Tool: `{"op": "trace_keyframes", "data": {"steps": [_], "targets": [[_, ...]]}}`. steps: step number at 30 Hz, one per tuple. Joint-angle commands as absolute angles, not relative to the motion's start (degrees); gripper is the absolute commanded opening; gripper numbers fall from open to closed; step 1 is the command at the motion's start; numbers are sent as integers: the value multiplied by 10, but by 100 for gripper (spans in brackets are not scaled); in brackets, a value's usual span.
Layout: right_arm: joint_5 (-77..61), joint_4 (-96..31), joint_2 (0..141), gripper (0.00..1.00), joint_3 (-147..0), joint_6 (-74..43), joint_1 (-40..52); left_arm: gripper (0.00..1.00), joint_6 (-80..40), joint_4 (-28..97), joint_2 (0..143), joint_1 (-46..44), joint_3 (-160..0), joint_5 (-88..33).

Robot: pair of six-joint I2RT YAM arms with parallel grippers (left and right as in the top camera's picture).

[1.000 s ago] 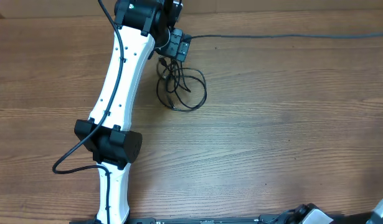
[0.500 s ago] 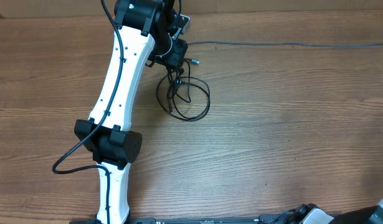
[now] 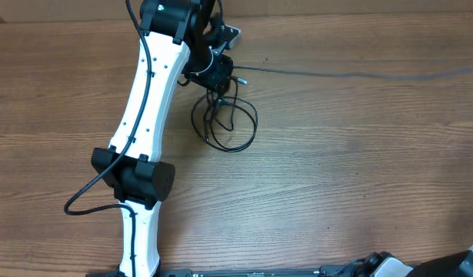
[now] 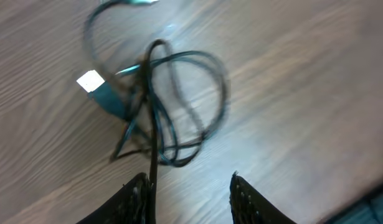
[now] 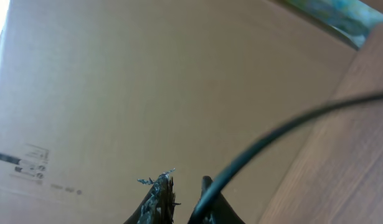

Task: Untangle cables

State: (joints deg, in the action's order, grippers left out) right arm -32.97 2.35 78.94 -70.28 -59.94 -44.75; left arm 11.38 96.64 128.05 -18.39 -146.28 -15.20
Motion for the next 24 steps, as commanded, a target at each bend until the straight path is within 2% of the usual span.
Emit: {"op": "trace_keyframes", "data": {"steps": [1,2,5,9,10,11,12,15,16,17,18,19,24], "targets": [[-325,15,806,13,-721,-594,-452,4,194,966,1281,-185,-1460,-319],[-325,13,808,13,-721,-592,-452,4,196,966,1281,-185,-1460,-331],[-324,2,815,25,-721,-579,-452,4,198,966,1281,-184,-1460,-387],[-326,0,818,62,-721,-551,-451,4,218,966,1281,-183,-1460,-465],[-327,-2,818,77,-721,-550,-451,4,217,965,1281,-183,-1460,-477],[-330,-2,818,85,-721,-549,-451,4,217,964,1281,-183,-1460,-477],[-337,-2,818,100,-721,-549,-451,4,217,963,1281,-183,-1460,-474],[-352,-2,818,100,-721,-549,-451,5,218,962,1281,-183,-1460,-451],[-356,-2,818,100,-721,-549,-451,26,218,962,1281,-183,-1460,-438],[-359,-2,818,100,-721,-549,-451,68,216,962,1281,-183,-1460,-423],[-362,-2,818,100,-721,-550,-451,91,216,964,1281,-183,-1460,-411],[-362,-2,818,100,-721,-550,-451,100,216,964,1281,-183,-1460,-404],[-362,-2,818,100,-721,-550,-451,100,217,965,1281,-183,-1460,-340]]}}
